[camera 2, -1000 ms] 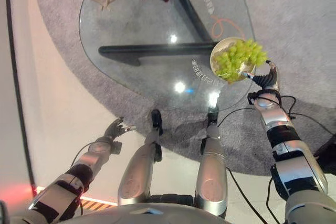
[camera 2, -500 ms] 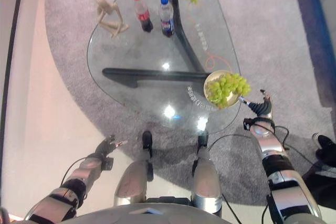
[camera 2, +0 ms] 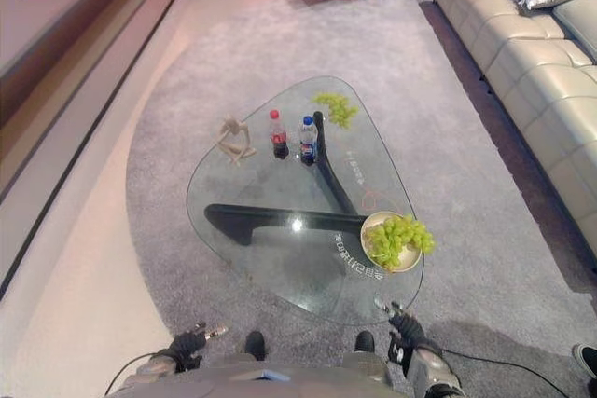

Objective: Pick up fruits into the plate

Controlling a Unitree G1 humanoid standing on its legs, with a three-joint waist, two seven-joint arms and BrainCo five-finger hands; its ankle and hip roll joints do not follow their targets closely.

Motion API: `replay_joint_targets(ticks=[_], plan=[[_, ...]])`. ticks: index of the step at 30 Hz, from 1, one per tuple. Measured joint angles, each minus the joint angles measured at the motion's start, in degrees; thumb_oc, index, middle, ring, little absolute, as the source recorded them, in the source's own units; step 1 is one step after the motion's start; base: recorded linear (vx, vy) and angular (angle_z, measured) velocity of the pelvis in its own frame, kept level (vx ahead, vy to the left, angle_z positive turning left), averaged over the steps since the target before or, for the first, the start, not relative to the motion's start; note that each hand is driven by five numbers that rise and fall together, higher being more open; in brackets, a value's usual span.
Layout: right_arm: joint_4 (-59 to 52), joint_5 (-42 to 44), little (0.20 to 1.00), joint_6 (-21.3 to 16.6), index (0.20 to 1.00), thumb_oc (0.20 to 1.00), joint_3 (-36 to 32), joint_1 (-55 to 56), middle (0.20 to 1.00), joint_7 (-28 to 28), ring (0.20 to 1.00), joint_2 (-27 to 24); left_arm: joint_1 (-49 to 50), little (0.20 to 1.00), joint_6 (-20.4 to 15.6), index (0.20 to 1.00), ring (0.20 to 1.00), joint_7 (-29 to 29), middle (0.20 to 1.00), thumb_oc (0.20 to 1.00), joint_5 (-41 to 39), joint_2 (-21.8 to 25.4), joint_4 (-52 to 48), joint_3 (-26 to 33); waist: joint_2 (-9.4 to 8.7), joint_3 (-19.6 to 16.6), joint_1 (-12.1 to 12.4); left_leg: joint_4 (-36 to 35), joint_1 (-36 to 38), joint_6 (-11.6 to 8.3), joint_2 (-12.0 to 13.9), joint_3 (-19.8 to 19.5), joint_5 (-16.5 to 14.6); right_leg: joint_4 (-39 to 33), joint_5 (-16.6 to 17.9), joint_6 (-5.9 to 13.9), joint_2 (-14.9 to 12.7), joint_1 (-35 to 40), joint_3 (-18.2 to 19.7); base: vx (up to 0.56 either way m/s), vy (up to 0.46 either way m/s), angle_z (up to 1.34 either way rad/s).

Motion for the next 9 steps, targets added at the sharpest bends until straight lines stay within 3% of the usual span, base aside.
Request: replay_joint_targets(ticks=[9], plan=[[4.05, -2.98, 1.000, 0.39, 1.000, 1.000, -0.58, 2.24, 1.000, 0.39, 1.000, -0.25, 1.91, 1.000, 1.15, 1.000, 1.000, -0.57, 1.000, 1.000, 2.10, -0.31, 0.82, -0.02, 0.69, -2.93, -0.27, -0.02, 1.70, 0.29, 0.14, 0.59, -0.28, -0.03, -0.21, -0.18, -0.04, 1.43, 0.24, 0.00, 0.017, -0.01]])
